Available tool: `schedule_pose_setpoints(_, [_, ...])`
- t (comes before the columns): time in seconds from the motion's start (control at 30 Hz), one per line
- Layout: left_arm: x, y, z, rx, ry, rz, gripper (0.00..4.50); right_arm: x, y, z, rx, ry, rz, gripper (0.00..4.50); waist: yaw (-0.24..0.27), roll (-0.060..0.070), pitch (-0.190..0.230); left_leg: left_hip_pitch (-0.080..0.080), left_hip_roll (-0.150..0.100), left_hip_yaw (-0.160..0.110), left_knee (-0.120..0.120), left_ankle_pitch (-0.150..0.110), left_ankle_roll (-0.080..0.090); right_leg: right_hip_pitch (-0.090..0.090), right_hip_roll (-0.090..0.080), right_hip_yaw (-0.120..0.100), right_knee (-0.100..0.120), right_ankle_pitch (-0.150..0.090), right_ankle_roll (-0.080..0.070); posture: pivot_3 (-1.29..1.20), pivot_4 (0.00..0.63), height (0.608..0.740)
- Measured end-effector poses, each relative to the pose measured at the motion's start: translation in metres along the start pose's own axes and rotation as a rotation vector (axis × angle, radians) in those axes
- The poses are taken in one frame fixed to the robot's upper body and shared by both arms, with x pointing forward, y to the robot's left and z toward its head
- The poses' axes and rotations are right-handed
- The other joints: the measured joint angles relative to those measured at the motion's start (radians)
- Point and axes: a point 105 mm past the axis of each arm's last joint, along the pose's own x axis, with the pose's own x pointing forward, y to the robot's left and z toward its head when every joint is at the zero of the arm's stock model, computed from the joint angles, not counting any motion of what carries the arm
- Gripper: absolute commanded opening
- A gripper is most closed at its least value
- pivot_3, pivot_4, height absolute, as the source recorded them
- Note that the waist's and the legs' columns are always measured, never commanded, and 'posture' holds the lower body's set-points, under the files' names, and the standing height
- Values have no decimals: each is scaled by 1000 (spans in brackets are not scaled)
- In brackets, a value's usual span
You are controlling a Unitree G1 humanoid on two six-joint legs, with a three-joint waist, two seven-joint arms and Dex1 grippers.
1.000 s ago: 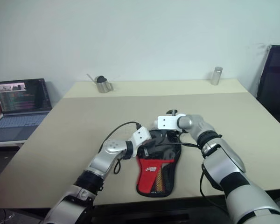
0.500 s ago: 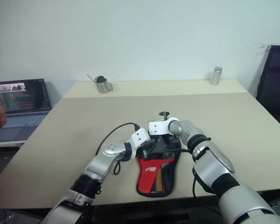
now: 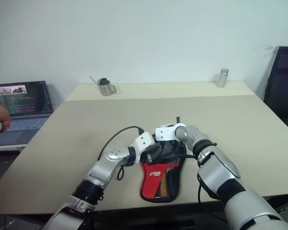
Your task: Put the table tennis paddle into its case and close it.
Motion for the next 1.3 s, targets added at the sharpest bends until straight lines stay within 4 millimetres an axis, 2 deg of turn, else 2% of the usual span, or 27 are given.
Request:
schedule_pose_setpoints(0.17, [0, 0, 0, 1, 0, 0, 4500, -4, -5, -5, 40, -11, 25, 9, 0, 0, 0, 0, 0, 0, 0, 0, 0, 0, 0, 0, 0, 0, 0, 0, 150, 740])
schedule_pose_setpoints(0.33, [0, 1, 0, 1, 0, 5, 4500, -20, -46, -2, 81, -84, -3, 9, 0, 1, 0, 0, 0, -1, 0, 0, 0, 1, 0, -1, -1, 0, 0, 0, 150, 740])
schedule_pose_setpoints(0.43, [1, 0, 0, 5, -1, 8, 4500, -24, -49, 4, 90, -131, 19, 9, 1, 1, 0, 0, 0, -1, 0, 0, 0, 1, 0, -1, -1, 0, 0, 0, 150, 740])
schedule_pose_setpoints(0.53, [3, -1, 1, 6, -4, 7, 4500, -27, -52, -5, 87, -114, 19, 9, 3, 1, 0, 0, 0, -1, 0, 0, 0, 1, 0, -1, -1, 0, 0, 0, 150, 740])
schedule_pose_setpoints(0.83, [9, -3, 5, 18, -13, -11, 4500, -30, -43, -34, 106, -21, -9, 9, 18, 1, 0, 0, 0, -1, 0, 0, 0, 1, 0, -1, -1, 0, 0, 0, 150, 740])
schedule_pose_setpoints(1.1, [11, -5, 6, 27, -20, -21, 4500, -34, -16, -72, 158, 93, 12, 9, 25, 1, 0, -1, 0, -1, 0, 0, 0, 1, 0, -1, -3, 0, 0, 0, 150, 740])
schedule_pose_setpoints(1.3, [11, -6, 6, 30, -18, -23, 4500, -42, -17, -89, 168, 138, 10, 9, 25, 1, 0, -1, 0, -2, -1, 0, 0, 2, 0, -2, -4, 0, 0, 0, 150, 740])
